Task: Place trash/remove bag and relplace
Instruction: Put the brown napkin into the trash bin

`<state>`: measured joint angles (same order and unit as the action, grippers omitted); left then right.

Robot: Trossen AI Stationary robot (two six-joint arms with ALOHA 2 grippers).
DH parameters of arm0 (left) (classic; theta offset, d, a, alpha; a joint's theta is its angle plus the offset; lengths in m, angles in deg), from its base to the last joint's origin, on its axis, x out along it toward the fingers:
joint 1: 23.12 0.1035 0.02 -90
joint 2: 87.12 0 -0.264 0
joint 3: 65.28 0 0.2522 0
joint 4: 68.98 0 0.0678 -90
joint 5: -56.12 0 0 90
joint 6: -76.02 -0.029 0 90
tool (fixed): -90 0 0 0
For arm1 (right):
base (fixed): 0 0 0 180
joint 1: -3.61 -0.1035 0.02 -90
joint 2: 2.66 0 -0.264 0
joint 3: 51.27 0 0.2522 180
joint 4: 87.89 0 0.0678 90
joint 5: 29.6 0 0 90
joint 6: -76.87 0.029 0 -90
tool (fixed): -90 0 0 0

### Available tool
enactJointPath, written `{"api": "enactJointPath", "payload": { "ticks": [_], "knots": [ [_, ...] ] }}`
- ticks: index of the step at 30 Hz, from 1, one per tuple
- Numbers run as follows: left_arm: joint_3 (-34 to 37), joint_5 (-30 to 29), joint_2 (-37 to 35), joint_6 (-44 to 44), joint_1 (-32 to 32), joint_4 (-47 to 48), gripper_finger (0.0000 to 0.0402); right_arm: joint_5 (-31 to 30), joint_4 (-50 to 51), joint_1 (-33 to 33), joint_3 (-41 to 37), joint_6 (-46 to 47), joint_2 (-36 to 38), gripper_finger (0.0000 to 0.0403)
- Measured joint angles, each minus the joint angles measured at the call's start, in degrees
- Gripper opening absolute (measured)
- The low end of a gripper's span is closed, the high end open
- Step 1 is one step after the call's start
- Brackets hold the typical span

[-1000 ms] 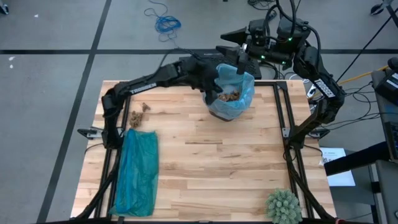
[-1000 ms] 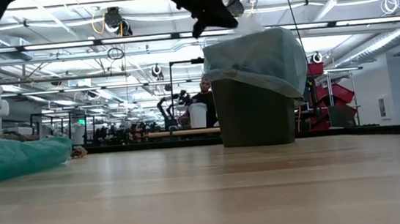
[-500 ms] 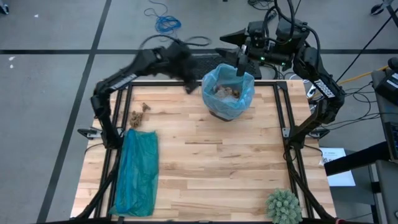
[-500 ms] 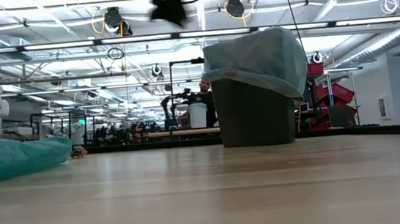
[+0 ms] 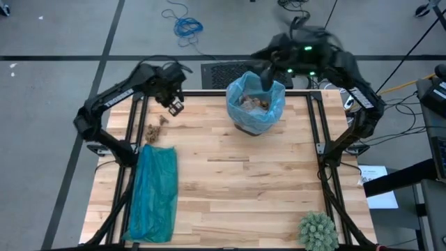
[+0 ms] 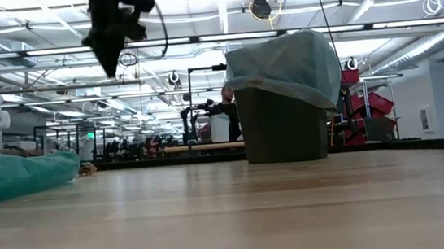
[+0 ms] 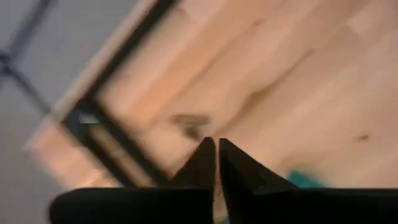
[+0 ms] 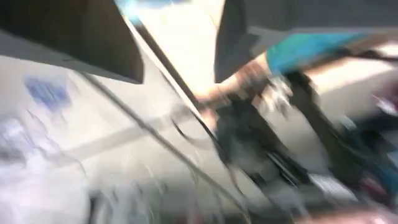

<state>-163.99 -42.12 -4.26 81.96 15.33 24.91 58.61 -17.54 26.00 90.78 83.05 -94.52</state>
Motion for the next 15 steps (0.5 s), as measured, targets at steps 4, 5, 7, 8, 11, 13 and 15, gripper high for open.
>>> {"api": "enactJointPath", "payload": {
  "ticks": [4, 5, 7, 8, 11, 13, 15],
  "knots": [
    [12.01, 10.46, -5.5, 2.64, 4.28, -9.46, 0.0003, -1.25, 7.44, 0.28, -0.13, -0.01, -4.17, 0.0075],
    [14.35, 11.01, -6.04, 2.61, 5.38, -9.77, 0.0002, -1.19, 7.59, -0.12, -0.13, 0.01, -5.2, 0.0043],
    [18.07, 9.64, -6.29, 2.78, 6.85, -8.87, 0.0003, -0.83, 6.53, -1.14, -0.11, 0.39, -7.48, 0.0013],
    [19.62, 8.57, -6.29, 2.78, 7.26, -9.28, 0.0004, -0.06, 5.48, -1.67, -0.11, 0.79, -8.54, 0.0013],
    [23.41, 7.55, -5.26, 2.76, 8.08, -9.55, 0.0004, 5.27, 0.83, -3.27, -0.11, 2.88, -11.62, 0.002],
    [25.25, 7.53, -4.31, 2.79, 8.11, -10.75, 0.0004, 8.0, -1.92, -4.42, -0.11, 4.02, -13.33, 0.0021],
    [27.01, 7.07, -3.57, 2.75, 8.18, -13.09, 0.0004, 8.42, -4.39, -5.57, -0.11, 4.87, -14.59, 0.0021]
  ]
}}
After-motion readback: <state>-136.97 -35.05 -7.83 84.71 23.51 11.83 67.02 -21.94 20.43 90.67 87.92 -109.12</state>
